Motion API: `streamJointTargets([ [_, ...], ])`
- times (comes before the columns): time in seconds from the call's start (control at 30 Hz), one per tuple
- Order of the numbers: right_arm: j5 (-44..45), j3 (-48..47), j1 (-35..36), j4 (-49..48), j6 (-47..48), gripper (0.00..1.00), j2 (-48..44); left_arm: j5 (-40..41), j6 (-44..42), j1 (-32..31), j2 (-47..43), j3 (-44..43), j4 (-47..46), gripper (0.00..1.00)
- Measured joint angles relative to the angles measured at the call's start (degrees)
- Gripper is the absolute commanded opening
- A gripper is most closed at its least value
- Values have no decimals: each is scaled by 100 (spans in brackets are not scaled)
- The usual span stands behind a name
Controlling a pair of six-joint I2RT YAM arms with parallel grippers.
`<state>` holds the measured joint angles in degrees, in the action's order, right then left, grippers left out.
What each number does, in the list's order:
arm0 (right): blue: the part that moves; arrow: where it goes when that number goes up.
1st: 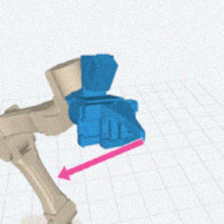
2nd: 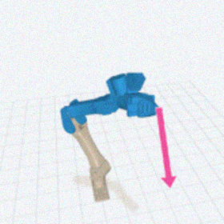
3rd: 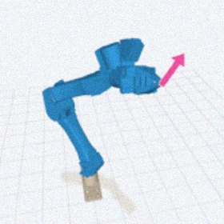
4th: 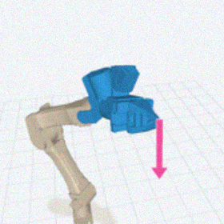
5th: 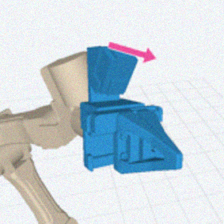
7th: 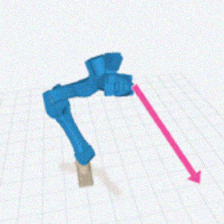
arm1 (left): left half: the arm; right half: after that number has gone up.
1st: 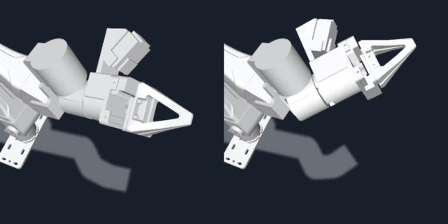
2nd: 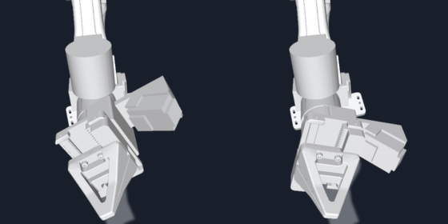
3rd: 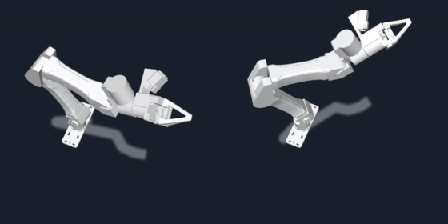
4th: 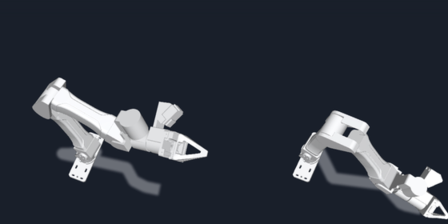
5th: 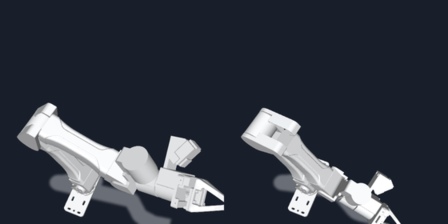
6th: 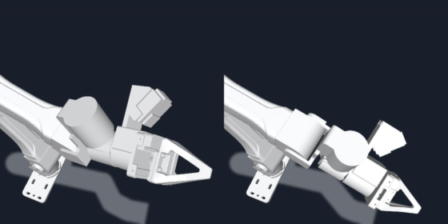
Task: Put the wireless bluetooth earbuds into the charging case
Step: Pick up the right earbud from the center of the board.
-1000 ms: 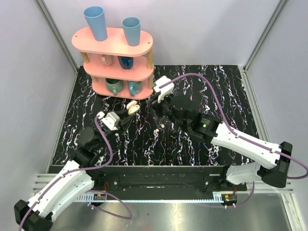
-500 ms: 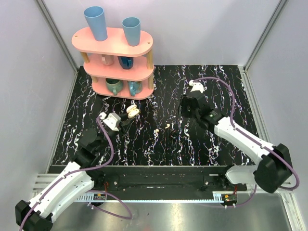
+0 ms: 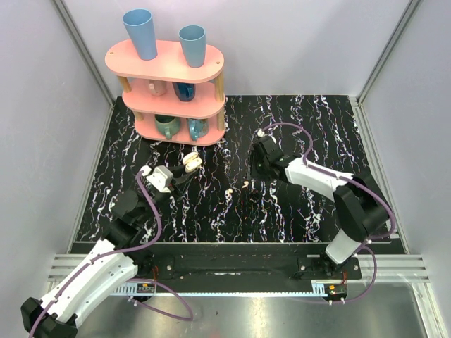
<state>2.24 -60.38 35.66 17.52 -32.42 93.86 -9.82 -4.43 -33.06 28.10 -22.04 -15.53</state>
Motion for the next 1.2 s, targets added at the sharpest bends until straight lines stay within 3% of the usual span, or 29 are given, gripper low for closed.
streamJointTargets([
  [0.47,-83,-221,-4,-192,-153,42,780,-2,0,0,11,-2,4,0],
  [1.2,-28,-304,2,-267,-127,40,1080,2,2,0,-109,0,87,0],
])
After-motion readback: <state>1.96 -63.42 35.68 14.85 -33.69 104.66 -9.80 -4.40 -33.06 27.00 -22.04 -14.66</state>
